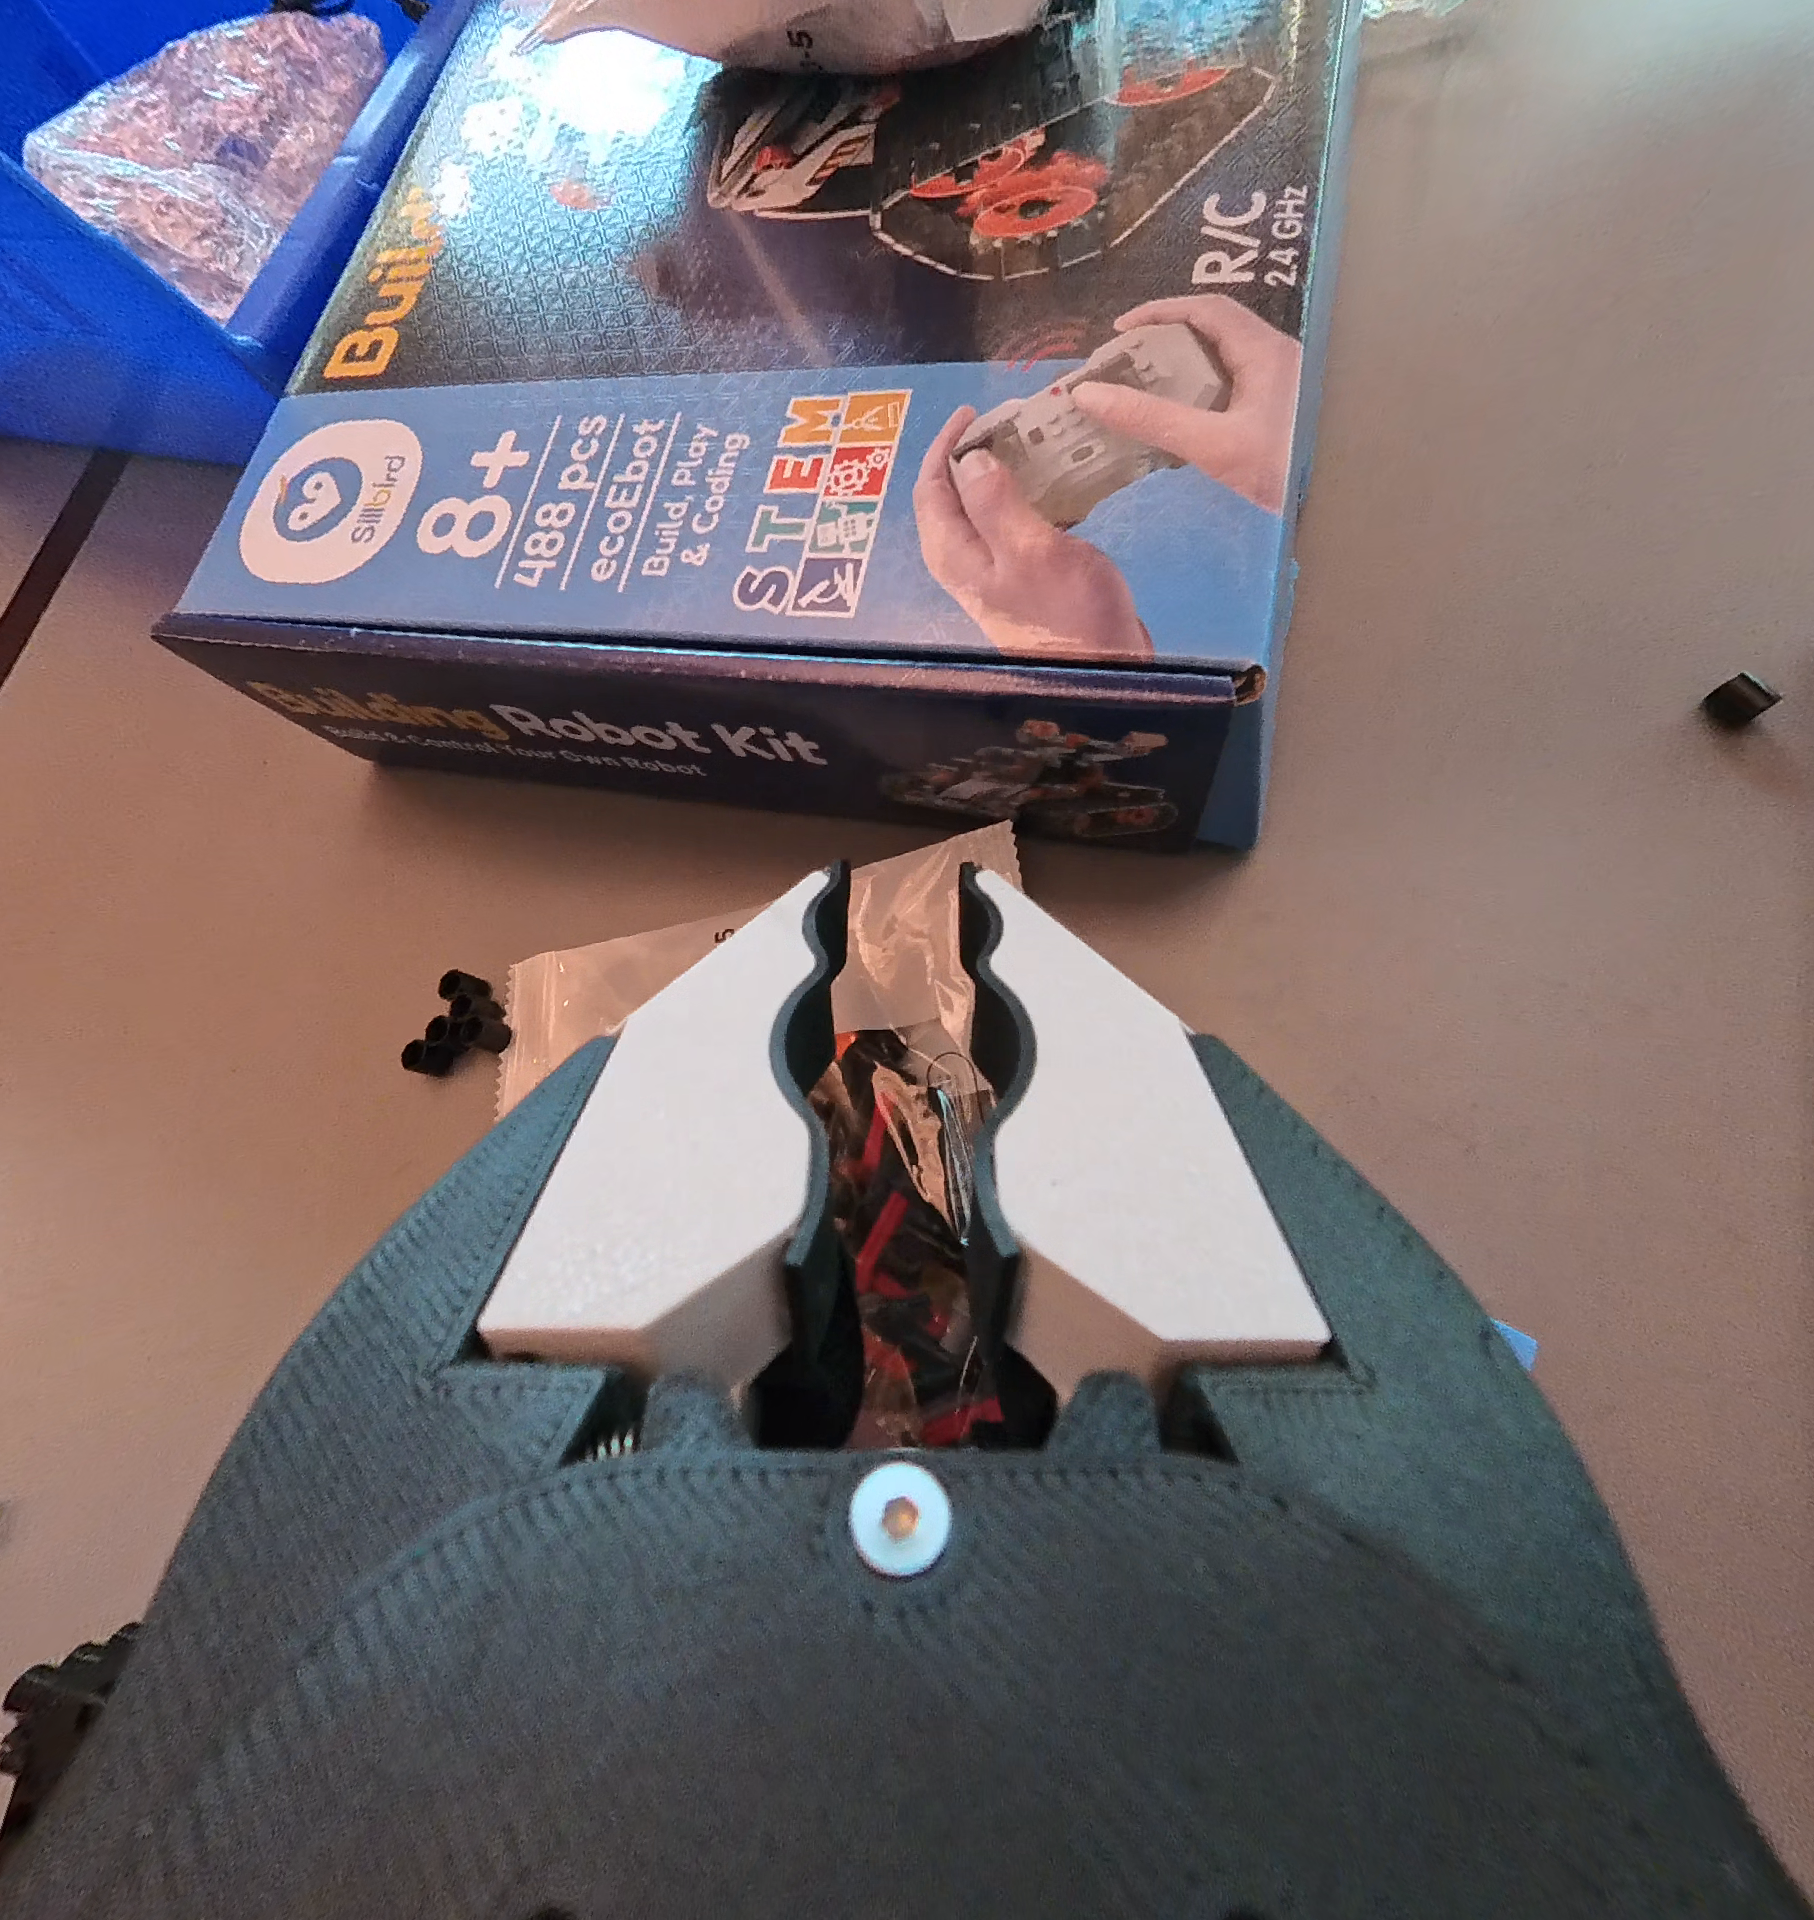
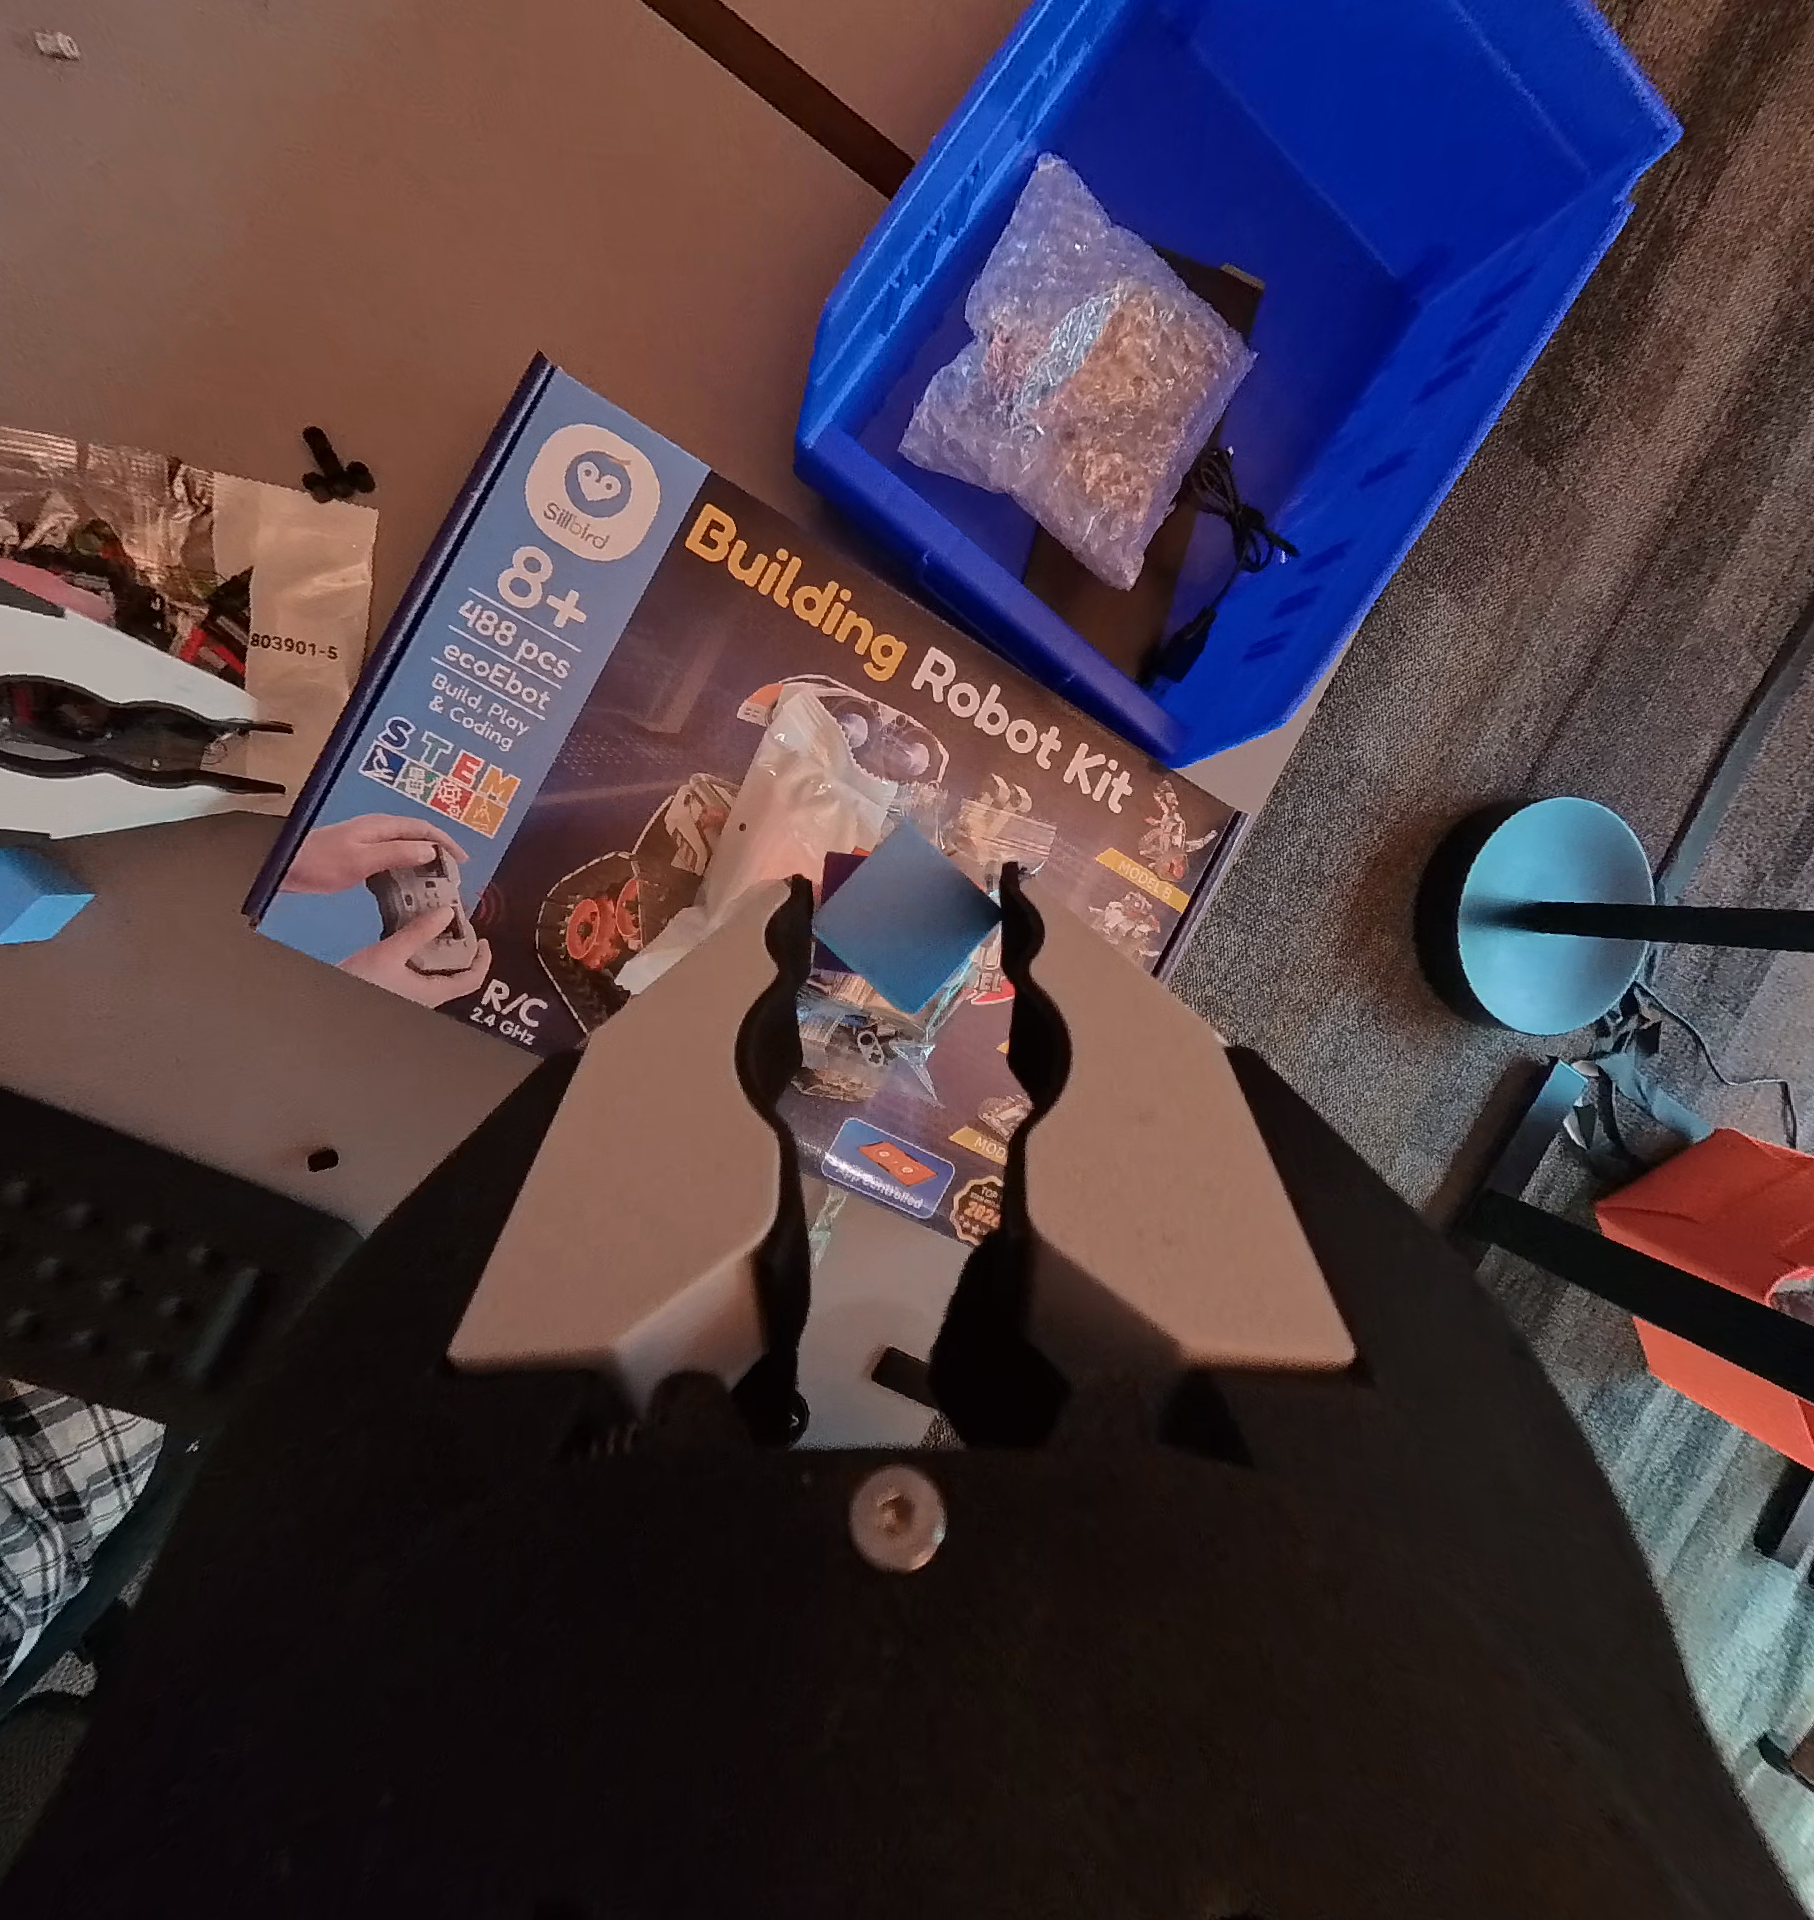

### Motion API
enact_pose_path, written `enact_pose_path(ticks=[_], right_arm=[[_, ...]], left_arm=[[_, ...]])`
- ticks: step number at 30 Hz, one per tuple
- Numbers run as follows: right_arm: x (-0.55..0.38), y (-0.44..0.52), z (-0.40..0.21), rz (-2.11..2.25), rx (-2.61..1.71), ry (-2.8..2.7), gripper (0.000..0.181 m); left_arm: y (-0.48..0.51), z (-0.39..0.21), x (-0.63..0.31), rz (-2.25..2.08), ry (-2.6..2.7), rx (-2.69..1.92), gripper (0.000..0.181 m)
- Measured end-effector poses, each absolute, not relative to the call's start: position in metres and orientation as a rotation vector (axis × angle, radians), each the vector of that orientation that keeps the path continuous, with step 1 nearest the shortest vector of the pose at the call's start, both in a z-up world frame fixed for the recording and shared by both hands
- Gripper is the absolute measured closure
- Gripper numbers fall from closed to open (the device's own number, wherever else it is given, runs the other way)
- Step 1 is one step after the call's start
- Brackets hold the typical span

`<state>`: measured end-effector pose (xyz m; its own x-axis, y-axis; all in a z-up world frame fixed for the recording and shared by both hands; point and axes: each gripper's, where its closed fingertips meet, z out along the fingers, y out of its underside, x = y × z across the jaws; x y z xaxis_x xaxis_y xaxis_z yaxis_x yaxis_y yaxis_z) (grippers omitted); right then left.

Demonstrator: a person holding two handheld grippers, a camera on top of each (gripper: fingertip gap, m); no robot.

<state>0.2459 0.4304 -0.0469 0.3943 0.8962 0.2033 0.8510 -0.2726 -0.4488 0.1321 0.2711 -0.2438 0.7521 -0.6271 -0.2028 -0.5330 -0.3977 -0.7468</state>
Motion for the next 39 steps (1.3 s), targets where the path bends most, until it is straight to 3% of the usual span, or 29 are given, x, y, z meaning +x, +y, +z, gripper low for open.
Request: enact_pose_path(ticks=[20,26,32,39], right_arm=[[0.252,0.432,-0.022,-0.01,-2.073,-1.417,0.134],[0.214,0.349,-0.004,0.12,-1.792,-1.576,0.138],[0.154,0.217,-0.109,0.356,-1.607,-1.993,0.135],[0.14,0.166,-0.245,0.433,-1.694,-2.214,0.132]], left_arm=[[0.273,-0.24,0.127,-0.144,0.848,-2.084,0.162],[0.279,-0.229,0.109,-0.165,0.753,-2.074,0.162],[0.282,-0.223,0.096,-0.154,0.685,-2.077,0.162],[0.282,-0.22,0.093,-0.147,0.671,-2.072,0.163]])
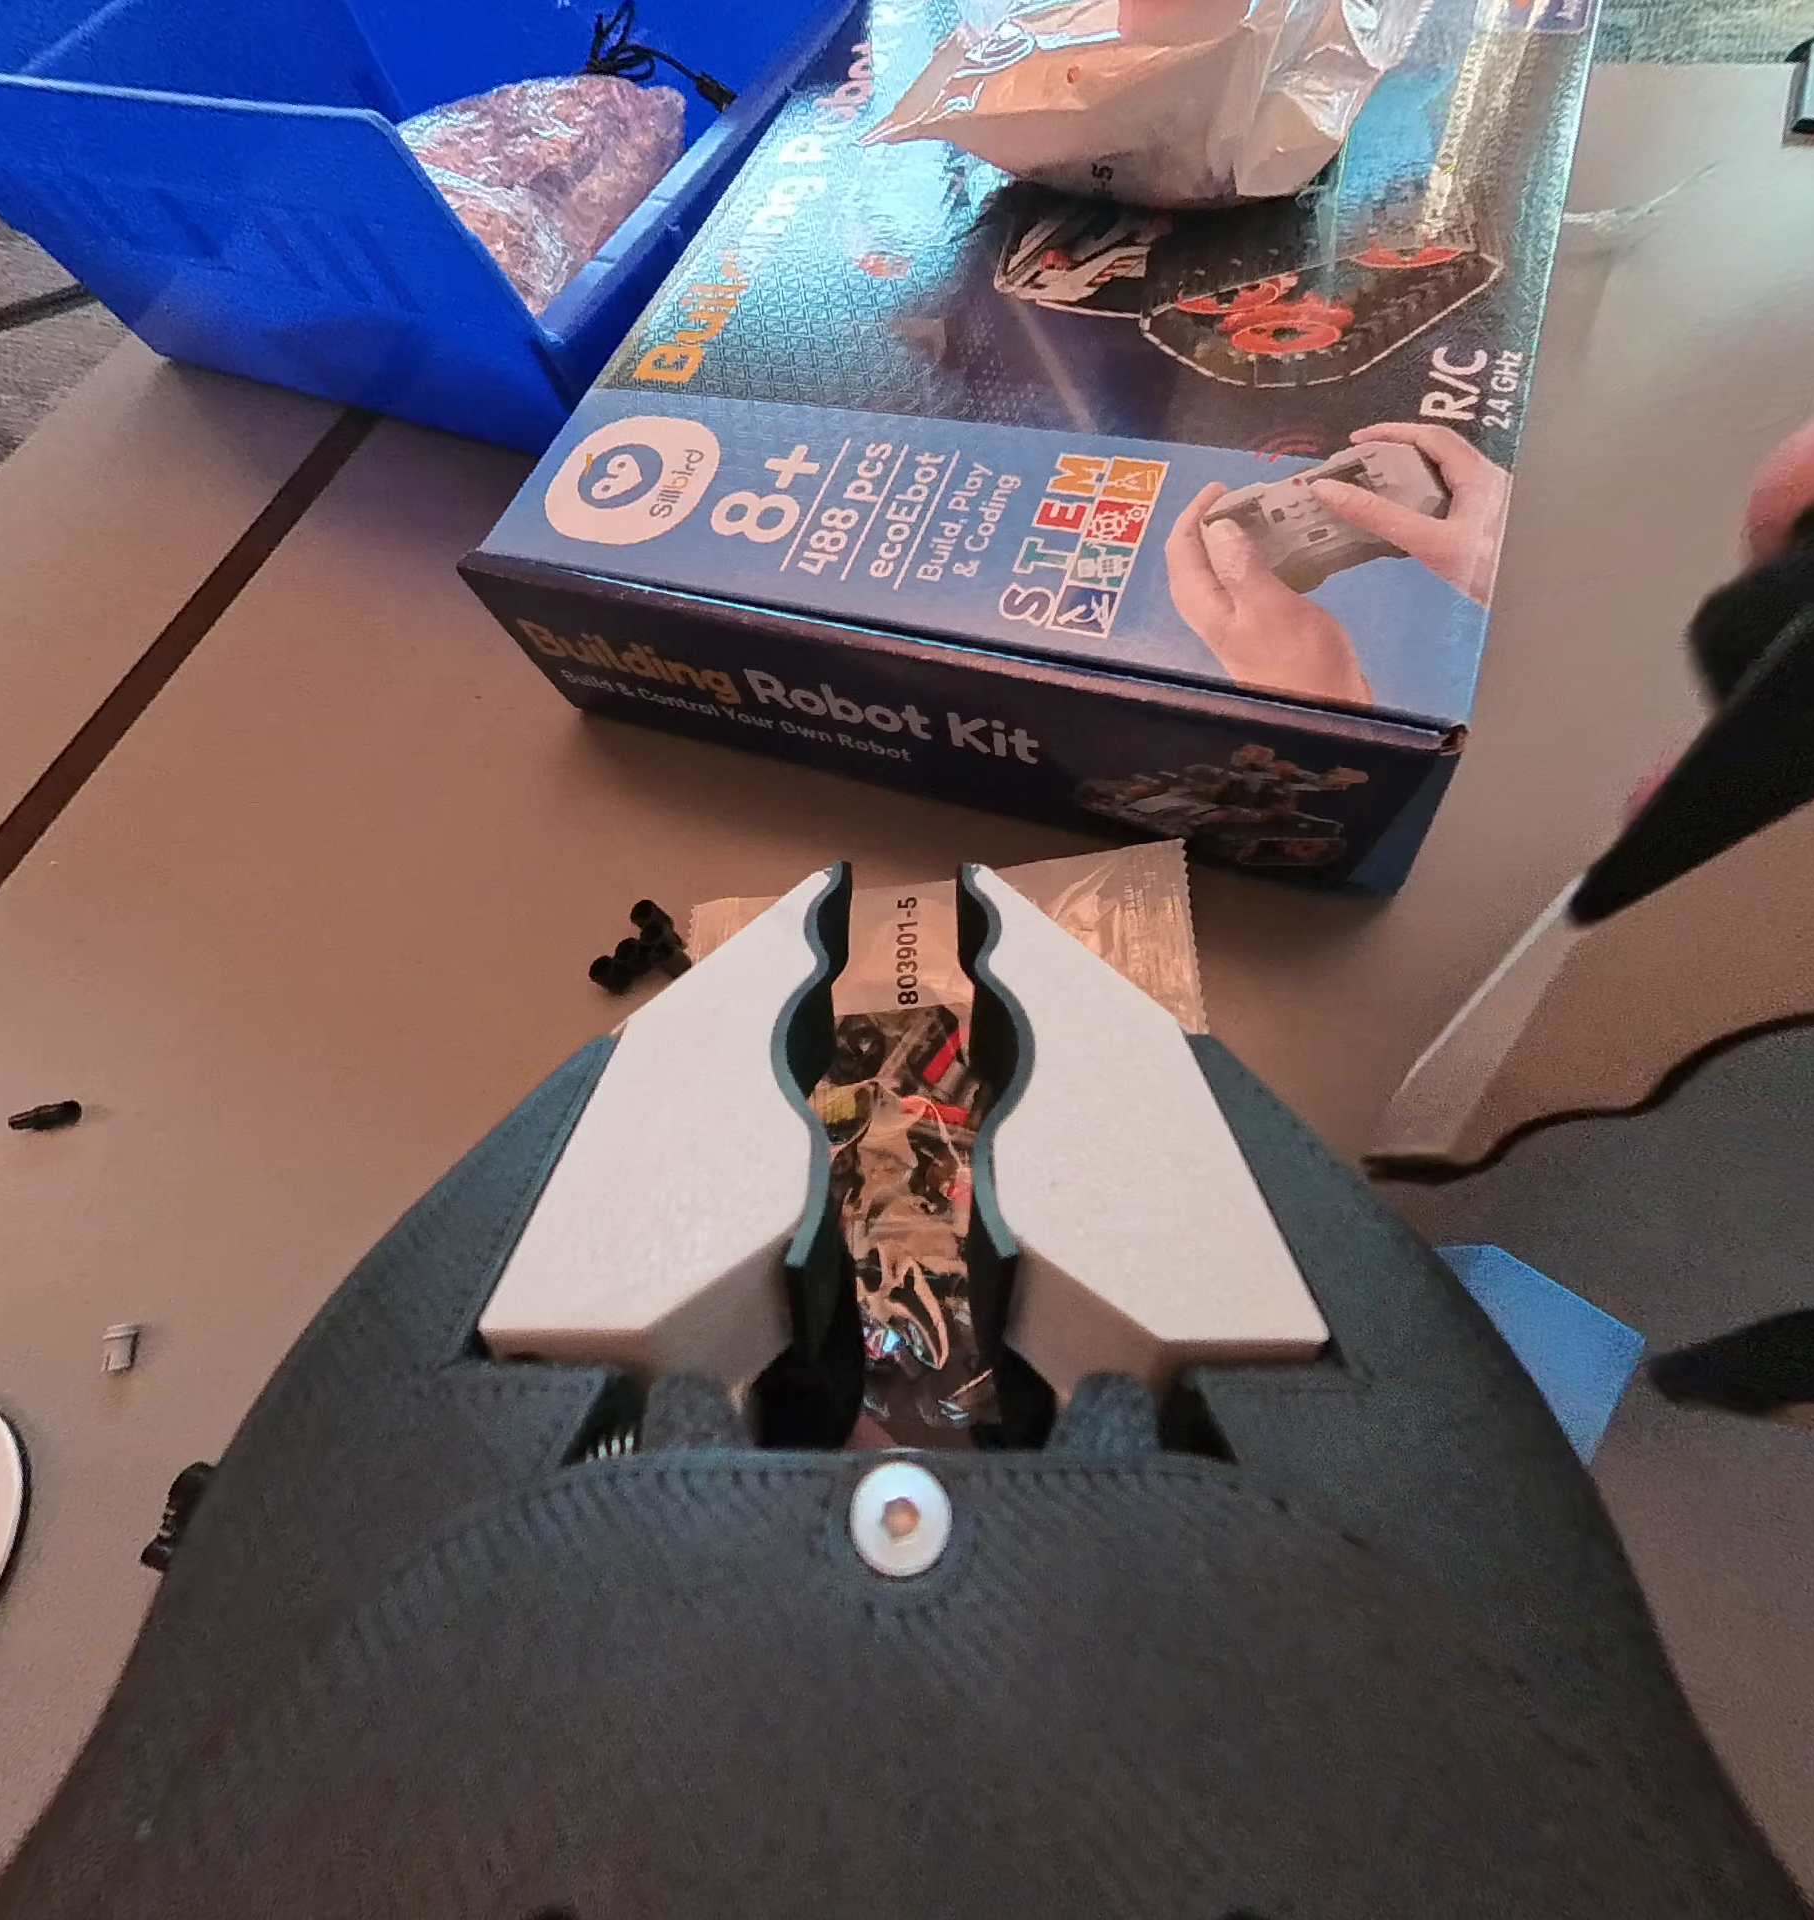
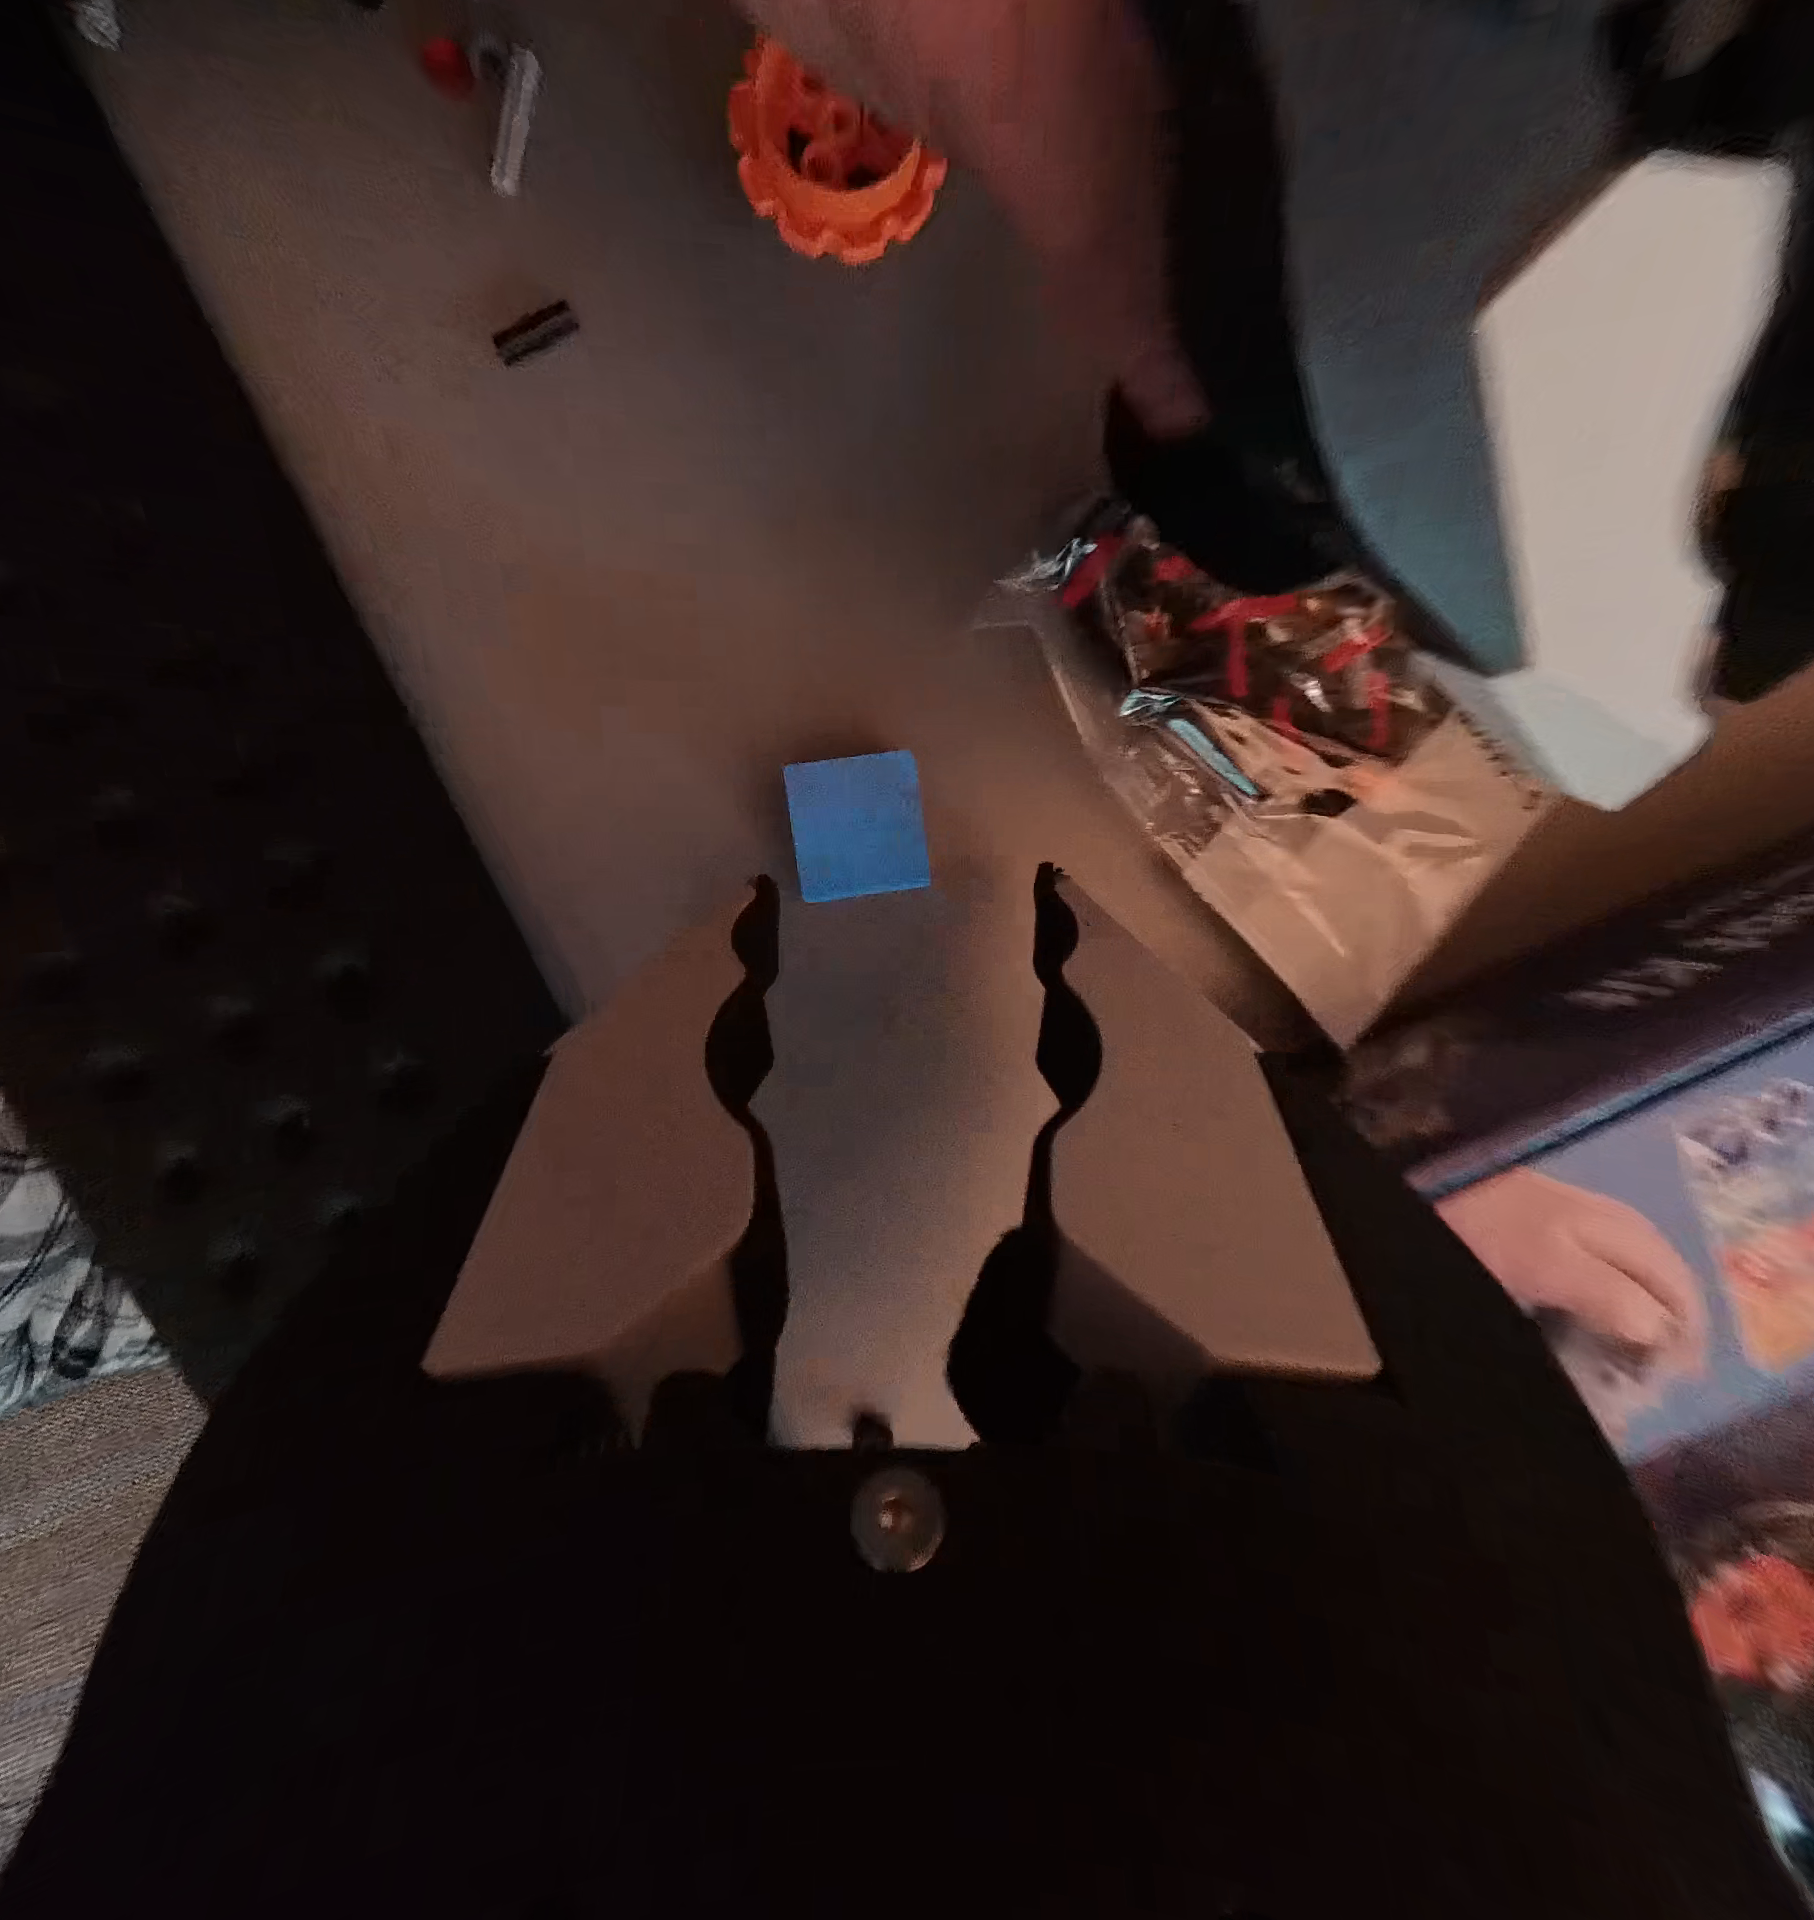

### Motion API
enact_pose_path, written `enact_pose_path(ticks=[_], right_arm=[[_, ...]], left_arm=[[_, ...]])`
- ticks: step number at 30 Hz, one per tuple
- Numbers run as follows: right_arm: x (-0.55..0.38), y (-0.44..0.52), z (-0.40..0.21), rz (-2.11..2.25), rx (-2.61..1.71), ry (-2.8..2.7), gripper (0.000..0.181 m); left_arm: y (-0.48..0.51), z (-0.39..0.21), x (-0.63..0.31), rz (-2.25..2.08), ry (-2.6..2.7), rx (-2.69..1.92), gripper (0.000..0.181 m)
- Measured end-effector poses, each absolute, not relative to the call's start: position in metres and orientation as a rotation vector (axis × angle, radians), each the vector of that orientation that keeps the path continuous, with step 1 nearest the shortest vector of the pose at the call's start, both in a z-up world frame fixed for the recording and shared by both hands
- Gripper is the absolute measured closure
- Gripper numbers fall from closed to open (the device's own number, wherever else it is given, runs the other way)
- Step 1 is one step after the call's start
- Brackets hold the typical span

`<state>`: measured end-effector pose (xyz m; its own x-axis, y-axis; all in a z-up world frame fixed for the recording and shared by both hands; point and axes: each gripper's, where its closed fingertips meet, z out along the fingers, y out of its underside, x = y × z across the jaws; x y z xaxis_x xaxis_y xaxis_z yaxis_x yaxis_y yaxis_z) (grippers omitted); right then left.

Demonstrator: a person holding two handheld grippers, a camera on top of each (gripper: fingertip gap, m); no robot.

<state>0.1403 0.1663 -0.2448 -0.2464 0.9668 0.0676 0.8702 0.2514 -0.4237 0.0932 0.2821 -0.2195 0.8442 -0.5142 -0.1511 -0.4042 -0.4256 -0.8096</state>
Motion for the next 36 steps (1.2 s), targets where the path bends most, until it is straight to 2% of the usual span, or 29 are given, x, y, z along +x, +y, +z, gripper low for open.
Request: enact_pose_path(ticks=[3,4,5,10,15,24,27,30,36], right_arm=[[0.136,0.156,-0.268,0.485,-1.71,-2.232,0.139],[0.134,0.151,-0.27,0.521,-1.702,-2.229,0.151],[0.132,0.149,-0.27,0.545,-1.7,-2.222,0.155],[0.132,0.155,-0.246,0.616,-1.704,-2.147,0.155],[0.148,0.192,-0.186,0.617,-1.724,-1.979,0.156],[0.219,0.323,-0.018,0.318,-1.776,-1.533,0.156],[0.237,0.36,0.018,0.255,-1.829,-1.457,0.155],[0.247,0.389,0.025,0.212,-1.916,-1.435,0.155],[0.253,0.415,0.001,0.143,-2.04,-1.455,0.155]], left_arm=[[0.282,-0.221,0.094,-0.145,0.677,-2.074,0.163],[0.282,-0.221,0.094,-0.145,0.677,-2.074,0.162],[0.282,-0.221,0.094,-0.145,0.676,-2.074,0.162],[0.282,-0.221,0.092,-0.145,0.67,-2.075,0.163],[0.282,-0.221,0.093,-0.147,0.669,-2.074,0.163],[0.282,-0.223,0.096,-0.153,0.676,-2.077,0.163],[0.282,-0.222,0.096,-0.155,0.675,-2.076,0.163],[0.281,-0.221,0.096,-0.154,0.675,-2.074,0.163],[0.281,-0.221,0.096,-0.156,0.676,-2.073,0.163]])
